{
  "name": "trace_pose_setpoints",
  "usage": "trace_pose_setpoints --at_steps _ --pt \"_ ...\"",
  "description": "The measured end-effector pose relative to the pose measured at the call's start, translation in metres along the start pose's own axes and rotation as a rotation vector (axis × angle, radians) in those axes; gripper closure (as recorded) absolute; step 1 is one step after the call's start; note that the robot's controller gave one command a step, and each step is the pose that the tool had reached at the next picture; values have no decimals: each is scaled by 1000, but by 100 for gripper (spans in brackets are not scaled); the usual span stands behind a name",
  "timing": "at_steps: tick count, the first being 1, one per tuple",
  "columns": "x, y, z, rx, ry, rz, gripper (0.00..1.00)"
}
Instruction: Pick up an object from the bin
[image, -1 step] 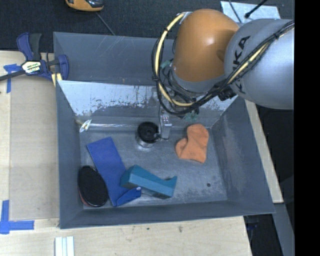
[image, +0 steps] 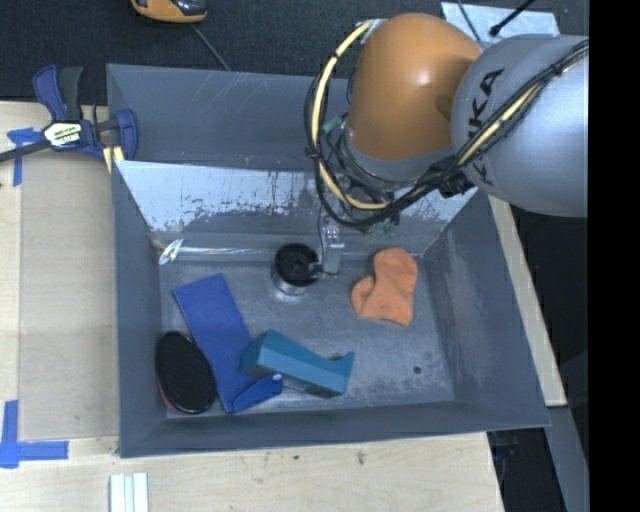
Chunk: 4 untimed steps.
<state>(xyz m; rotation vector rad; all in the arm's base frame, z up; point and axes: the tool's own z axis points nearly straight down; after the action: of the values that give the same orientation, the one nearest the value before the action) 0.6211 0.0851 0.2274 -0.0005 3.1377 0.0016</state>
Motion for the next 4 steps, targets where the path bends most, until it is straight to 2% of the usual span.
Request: trace_pose_setpoints --at_steps 1,2,3,4 --pt "-3 -23 54 0 -2 86 0" --pt "-7 -28 68 1 0 76 0" --pt "-3 -26 83 1 3 63 0" --pt "-5 -22 149 0 -7 -58 0"
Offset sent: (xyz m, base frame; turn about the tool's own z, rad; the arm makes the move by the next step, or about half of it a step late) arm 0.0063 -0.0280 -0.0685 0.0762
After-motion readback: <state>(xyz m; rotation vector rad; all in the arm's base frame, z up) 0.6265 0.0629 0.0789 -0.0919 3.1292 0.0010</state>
